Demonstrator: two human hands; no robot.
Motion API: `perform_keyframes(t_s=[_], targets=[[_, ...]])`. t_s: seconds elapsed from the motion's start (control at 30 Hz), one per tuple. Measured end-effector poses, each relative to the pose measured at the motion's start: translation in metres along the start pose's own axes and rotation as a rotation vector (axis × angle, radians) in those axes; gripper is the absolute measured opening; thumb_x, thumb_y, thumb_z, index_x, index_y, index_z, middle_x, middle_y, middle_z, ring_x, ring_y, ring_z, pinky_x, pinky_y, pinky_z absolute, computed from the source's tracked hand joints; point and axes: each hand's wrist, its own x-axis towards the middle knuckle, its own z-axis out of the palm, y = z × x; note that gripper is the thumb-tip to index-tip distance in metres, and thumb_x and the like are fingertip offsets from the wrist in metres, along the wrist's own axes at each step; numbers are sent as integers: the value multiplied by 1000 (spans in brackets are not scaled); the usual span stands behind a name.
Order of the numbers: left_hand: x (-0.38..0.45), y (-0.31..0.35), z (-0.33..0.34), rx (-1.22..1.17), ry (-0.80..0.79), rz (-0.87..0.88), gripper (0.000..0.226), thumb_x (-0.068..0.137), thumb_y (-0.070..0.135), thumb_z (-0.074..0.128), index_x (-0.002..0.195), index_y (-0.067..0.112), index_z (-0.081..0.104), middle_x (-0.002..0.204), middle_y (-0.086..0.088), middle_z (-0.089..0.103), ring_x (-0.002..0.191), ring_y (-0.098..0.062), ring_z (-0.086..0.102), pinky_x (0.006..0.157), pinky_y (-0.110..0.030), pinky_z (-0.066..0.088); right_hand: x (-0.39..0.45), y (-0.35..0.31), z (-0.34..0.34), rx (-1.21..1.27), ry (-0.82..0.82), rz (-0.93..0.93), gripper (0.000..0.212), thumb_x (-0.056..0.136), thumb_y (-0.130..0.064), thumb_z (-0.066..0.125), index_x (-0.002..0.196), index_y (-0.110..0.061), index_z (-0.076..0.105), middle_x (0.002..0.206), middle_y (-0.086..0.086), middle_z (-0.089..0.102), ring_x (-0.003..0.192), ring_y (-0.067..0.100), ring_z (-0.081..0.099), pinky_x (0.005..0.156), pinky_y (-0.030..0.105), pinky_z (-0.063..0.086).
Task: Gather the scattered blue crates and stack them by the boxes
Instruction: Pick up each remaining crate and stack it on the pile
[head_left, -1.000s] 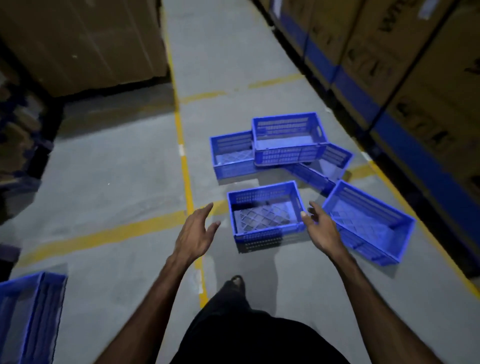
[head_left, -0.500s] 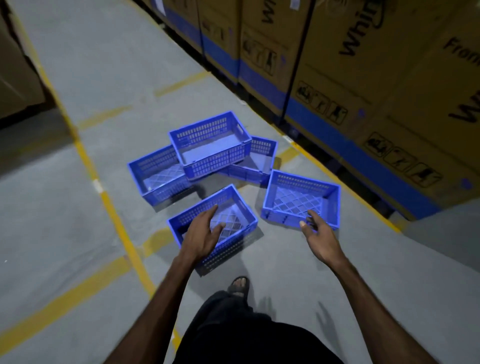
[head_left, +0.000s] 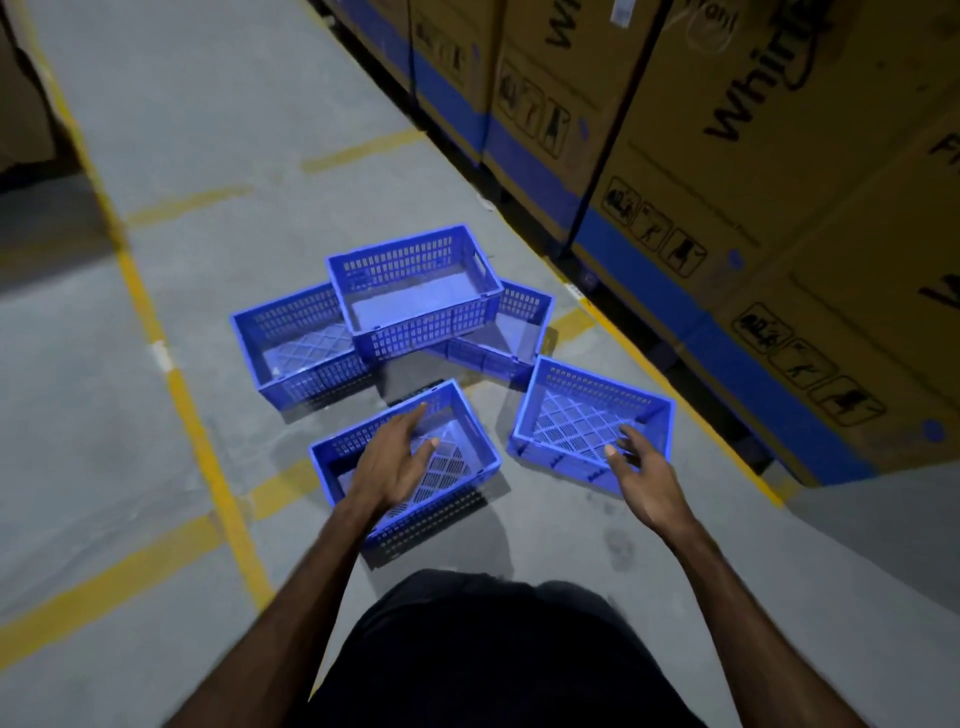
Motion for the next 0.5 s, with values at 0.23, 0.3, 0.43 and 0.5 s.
perform_keyframes(t_s=[0.23, 0.3, 0.43, 0.5], targets=[[8, -9, -7, -8, 43, -130, 68, 100, 48, 54, 155, 10, 41, 154, -12, 49, 140, -29, 48, 113, -41, 38, 57, -27, 5, -64, -102, -66, 56, 102, -36, 58, 153, -20, 43, 145, 5, 56, 130, 22, 56, 109, 42, 44], [10, -12, -6, -2, 73, -178, 66, 101, 47, 56, 154, 10, 43, 153, -12, 51, 139, -29, 49, 112, -39, 38, 74, -31, 9, -83, -138, -93, 56, 102, -36, 58, 153, -20, 43, 144, 5, 57, 129, 23, 57, 109, 45, 45], [9, -16, 1, -31, 124, -299, 72, 95, 55, 52, 153, 12, 45, 150, -11, 55, 137, -29, 52, 111, -42, 43, 107, -37, 18, -108, -252, -146, 55, 102, -32, 58, 153, -14, 43, 145, 9, 56, 132, 27, 56, 109, 49, 45], [4, -17, 5, -35, 153, -347, 76, 93, 57, 48, 153, 11, 45, 148, -12, 56, 135, -31, 53, 109, -43, 43, 122, -42, 23, -141, -313, -167, 55, 103, -31, 58, 153, -13, 43, 147, 9, 55, 133, 26, 55, 109, 47, 45]])
